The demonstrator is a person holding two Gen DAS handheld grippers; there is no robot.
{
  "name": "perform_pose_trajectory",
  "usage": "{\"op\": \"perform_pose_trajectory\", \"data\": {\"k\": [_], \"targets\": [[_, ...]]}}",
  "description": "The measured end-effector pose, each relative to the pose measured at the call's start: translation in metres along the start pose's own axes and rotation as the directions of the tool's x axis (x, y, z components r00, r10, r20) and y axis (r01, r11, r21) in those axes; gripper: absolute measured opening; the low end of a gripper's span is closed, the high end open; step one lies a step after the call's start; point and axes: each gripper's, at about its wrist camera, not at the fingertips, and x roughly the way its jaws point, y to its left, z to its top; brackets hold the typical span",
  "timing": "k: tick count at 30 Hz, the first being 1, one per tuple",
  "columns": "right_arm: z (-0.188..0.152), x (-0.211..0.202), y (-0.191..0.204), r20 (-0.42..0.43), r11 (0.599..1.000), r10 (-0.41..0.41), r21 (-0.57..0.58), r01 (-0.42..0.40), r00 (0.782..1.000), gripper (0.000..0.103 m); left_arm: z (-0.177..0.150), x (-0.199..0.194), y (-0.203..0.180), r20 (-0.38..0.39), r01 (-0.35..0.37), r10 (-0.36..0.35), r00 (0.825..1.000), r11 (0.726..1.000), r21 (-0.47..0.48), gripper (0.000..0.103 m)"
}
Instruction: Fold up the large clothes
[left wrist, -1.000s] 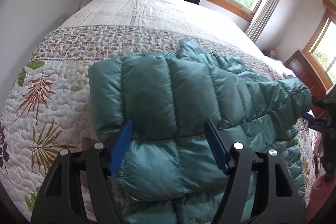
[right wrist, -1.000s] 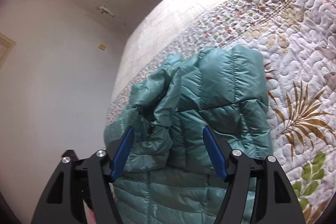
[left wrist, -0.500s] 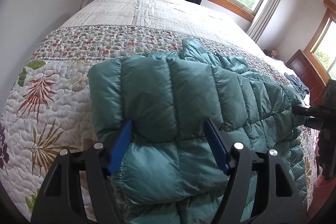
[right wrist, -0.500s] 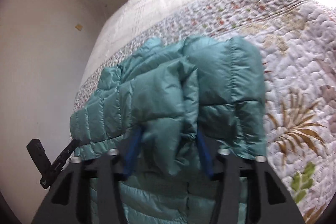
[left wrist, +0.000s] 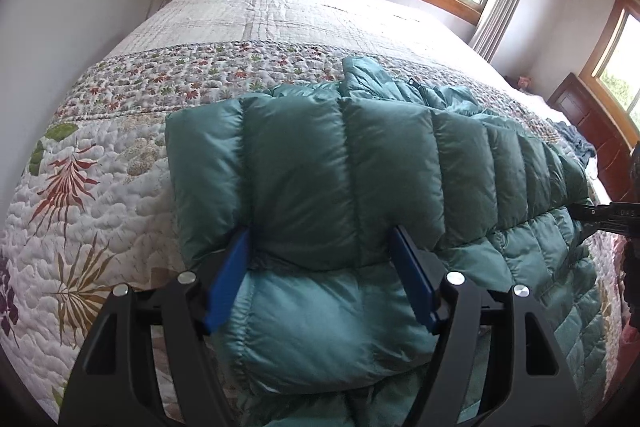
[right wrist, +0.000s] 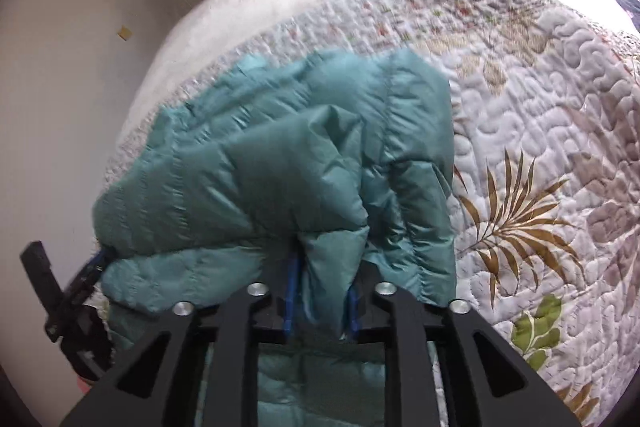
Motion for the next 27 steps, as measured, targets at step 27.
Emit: {"op": "perform_pose_trajectory", "data": {"k": [27], "targets": [[-0.018,-0.015,-0.002,0.060,0.994,0.101,-0.040,-0.098,0.993,0.031,-0.003,-0.005,-0.001,-0.021,-0.042,0.042,0.999,0.999,0.016,0.075]]}}
